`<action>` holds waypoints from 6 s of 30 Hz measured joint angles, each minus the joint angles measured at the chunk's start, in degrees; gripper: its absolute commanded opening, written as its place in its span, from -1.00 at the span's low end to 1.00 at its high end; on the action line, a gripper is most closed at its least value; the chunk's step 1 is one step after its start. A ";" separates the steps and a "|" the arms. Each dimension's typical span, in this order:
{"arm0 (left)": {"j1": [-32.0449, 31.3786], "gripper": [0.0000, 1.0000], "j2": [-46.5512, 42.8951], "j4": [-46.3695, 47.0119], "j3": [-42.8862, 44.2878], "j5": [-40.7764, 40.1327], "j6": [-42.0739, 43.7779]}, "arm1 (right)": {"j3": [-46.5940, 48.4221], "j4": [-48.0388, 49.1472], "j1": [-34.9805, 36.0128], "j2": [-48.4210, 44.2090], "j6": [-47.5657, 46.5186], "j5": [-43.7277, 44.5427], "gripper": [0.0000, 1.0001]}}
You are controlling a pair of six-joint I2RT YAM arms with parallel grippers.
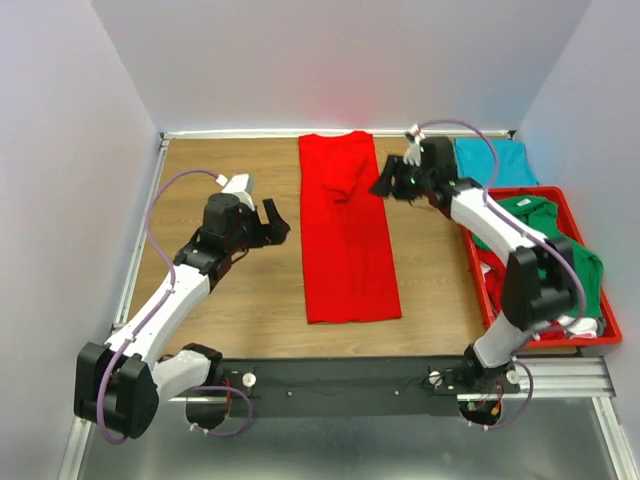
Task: Fold and stack the t-shirts
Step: Fold the tshirt
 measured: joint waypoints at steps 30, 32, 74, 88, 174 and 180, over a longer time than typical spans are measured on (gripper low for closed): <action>-25.81 0.22 8.35 -6.80 -10.49 1.66 -17.79 | -46.36 -18.75 11.13 -29.46 15.19 5.14 -0.13; -25.92 0.22 8.44 -6.99 -10.49 1.31 -18.14 | -46.36 -18.73 11.13 -29.62 15.52 5.70 -0.13; -31.10 -0.17 21.86 -19.65 0.31 -4.66 -22.86 | -47.76 -15.47 11.13 -30.75 14.88 6.56 -0.95; -34.34 -0.88 26.32 -22.75 4.39 -7.02 -24.17 | -48.17 -15.30 11.13 -32.15 14.51 6.54 -0.99; -1.62 0.13 45.27 0.37 25.31 -6.49 -3.50 | -3.98 -6.56 5.73 9.05 0.37 22.56 -0.17; -1.70 0.12 40.11 -0.59 22.47 -7.58 -4.61 | -3.61 -6.62 5.81 6.80 -1.38 21.92 -0.19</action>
